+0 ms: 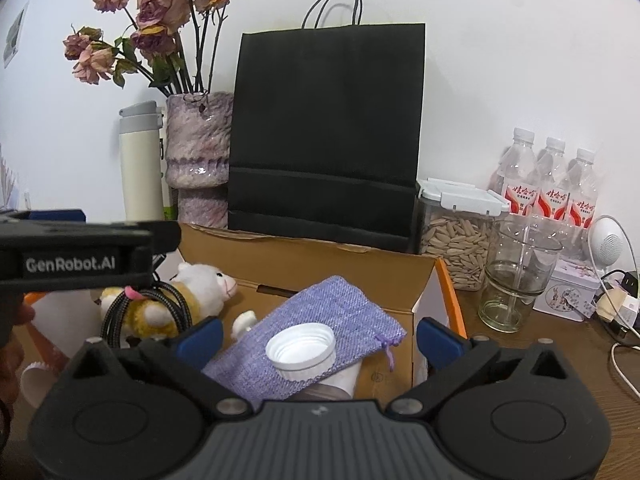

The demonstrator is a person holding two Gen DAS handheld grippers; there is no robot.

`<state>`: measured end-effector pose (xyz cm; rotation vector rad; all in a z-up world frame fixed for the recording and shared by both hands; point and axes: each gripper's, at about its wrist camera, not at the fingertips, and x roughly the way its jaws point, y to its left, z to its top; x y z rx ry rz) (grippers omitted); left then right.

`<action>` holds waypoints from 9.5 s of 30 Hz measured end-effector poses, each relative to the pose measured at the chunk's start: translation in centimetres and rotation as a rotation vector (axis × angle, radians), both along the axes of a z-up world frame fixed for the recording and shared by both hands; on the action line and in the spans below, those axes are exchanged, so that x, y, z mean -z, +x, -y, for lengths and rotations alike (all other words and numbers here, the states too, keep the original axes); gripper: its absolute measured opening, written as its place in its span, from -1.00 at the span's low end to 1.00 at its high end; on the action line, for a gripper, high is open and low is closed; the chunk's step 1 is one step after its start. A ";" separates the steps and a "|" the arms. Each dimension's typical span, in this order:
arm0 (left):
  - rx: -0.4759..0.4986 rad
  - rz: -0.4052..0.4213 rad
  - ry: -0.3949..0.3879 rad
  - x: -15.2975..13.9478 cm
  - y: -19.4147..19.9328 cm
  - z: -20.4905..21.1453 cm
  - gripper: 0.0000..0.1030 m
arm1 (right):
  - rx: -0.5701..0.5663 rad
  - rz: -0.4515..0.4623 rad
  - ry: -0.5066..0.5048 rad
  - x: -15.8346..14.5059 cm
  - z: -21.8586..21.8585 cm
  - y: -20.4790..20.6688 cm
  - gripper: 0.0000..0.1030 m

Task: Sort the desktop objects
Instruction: 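Open the right tool to drop the cap while the left tool drops the lid into the box, then move the right tool to the crumpled white tissue while the left tool approaches the navy zip case, then grasp the white tissue with the right tool while the left tool grasps the navy case, then carry the tissue in the right tool and the navy case in the left tool over the box, then open the right tool to drop the tissue while the left tool drops the navy case into the box, then move the right tool and the left tool back toward the remaining items on the table, then grasp the large white screw cap with the left tool while the right tool grasps the black cable, then carry the cable in the right tool and the cap in the left tool over the box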

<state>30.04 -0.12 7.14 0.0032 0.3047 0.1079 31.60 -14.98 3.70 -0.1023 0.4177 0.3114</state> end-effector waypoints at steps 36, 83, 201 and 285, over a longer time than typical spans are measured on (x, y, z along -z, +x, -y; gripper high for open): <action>0.112 -0.239 -0.013 2.9 -10.7 2.7 1.00 | 0.115 -0.119 -0.045 1.5 9.4 -10.3 1.00; 0.141 -0.413 -0.022 6.7 -12.2 4.5 0.62 | -0.044 -0.145 -0.101 3.8 6.2 -9.8 -0.58; 0.029 -0.017 -0.069 -1.0 -4.5 -1.1 1.00 | 0.033 0.047 0.082 -1.3 4.3 -4.3 1.00; 0.132 -0.275 -0.038 4.2 -9.5 -5.1 -0.70 | -0.171 -0.201 -0.098 3.7 6.1 -8.6 -0.25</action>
